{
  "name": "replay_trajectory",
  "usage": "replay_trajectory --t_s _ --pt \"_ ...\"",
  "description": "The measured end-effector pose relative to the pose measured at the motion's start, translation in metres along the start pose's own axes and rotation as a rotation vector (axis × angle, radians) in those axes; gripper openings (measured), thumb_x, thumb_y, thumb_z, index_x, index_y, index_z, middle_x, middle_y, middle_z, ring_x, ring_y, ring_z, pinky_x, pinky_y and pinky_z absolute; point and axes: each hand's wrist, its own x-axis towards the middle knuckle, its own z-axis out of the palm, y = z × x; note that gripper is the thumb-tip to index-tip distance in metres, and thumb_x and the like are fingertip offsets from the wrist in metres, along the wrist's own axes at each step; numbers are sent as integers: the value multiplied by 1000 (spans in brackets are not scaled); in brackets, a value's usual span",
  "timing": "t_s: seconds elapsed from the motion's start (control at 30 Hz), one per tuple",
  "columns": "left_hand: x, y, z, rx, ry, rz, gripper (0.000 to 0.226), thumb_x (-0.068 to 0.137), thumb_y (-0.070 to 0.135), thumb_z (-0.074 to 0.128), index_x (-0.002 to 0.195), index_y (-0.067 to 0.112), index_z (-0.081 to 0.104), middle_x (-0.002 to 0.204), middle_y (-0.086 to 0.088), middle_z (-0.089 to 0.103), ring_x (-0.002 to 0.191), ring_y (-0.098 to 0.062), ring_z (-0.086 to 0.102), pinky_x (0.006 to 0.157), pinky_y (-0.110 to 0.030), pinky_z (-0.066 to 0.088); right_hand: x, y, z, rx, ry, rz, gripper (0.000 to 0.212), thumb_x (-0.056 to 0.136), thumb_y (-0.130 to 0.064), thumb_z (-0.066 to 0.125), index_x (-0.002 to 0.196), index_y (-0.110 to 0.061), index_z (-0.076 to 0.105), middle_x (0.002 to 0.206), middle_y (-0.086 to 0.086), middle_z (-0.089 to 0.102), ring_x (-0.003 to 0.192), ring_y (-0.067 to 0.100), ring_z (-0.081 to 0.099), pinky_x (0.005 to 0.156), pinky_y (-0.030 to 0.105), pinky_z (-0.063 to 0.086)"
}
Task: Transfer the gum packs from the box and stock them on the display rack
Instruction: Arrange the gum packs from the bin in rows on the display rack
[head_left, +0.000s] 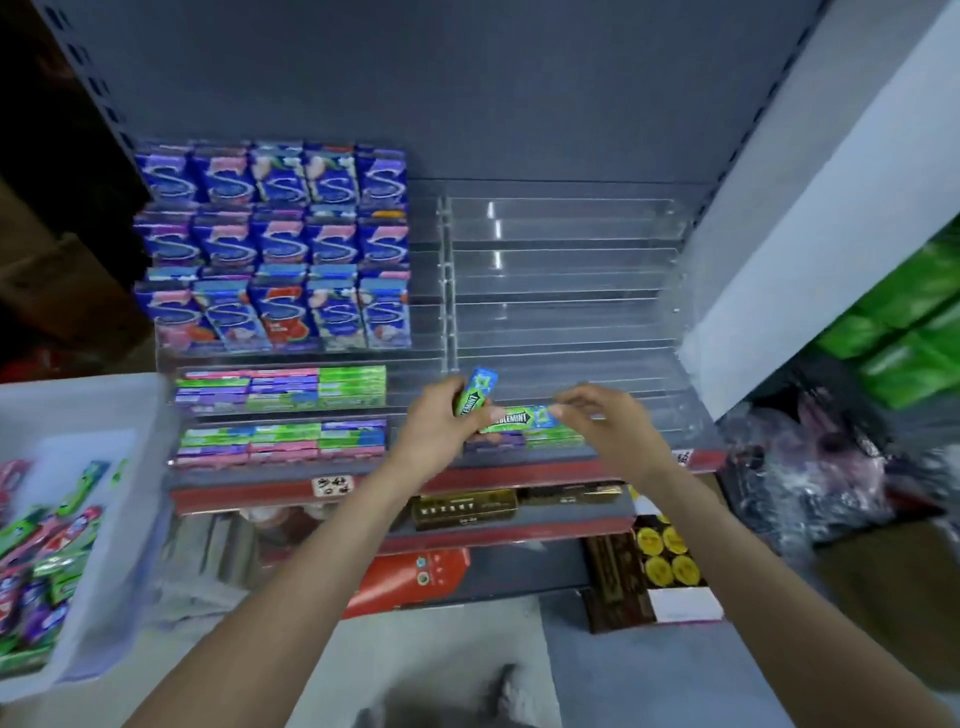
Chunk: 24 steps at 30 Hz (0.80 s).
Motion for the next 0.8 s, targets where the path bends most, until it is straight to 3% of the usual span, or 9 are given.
replay_trajectory --t_s 0.07,0.23,0.37,0.43,0.57,0.67,0.8 --pt "7 7 23 -12 14 -9 10 85 9 68 93 7 63 79 5 61 61 8 60 60 -8 47 9 32 -22 -150 -58 39 22 92 -22 59 107 -8 67 106 3 67 99 13 62 80 16 41" --pt "20 11 57 21 59 -41 5 84 15 69 87 17 66 82 5 67 69 0 61 65 -7 45 27 81 -45 -479 -294 106 44 95 -31 52 136 -14 48 138 10 48 124 25 48 97 27 35" --pt "22 10 66 35 77 -97 8 85 19 68 87 26 66 90 1 71 83 -14 67 83 -32 52 33 98 -42 -548 -399 118 48 96 -35 47 140 -16 40 139 15 45 123 29 48 102 38 40" --pt "22 11 69 36 88 -117 9 85 20 68 86 28 66 91 1 71 89 -18 68 88 -39 52 34 104 -41 -563 -395 87 48 97 -31 47 140 -13 39 141 13 42 127 27 43 105 35 35" --pt "24 13 73 32 96 -128 9 85 19 67 84 27 65 89 6 69 88 -19 68 85 -37 53 39 106 -45 -562 -342 -5 36 96 -23 51 130 -13 53 134 11 48 126 22 43 104 24 27" --pt "26 16 79 12 96 -118 4 87 17 66 90 20 66 84 6 67 79 -10 64 69 -18 51 38 106 -51 -522 -327 -55 27 94 -17 53 119 -12 62 123 11 55 117 23 50 97 25 33" --pt "28 16 86 33 80 -118 4 87 21 65 89 24 65 87 5 67 87 -15 64 83 -30 49 32 111 -52 -475 -355 -68 27 91 -18 57 118 -14 60 120 7 60 105 23 58 90 31 46"
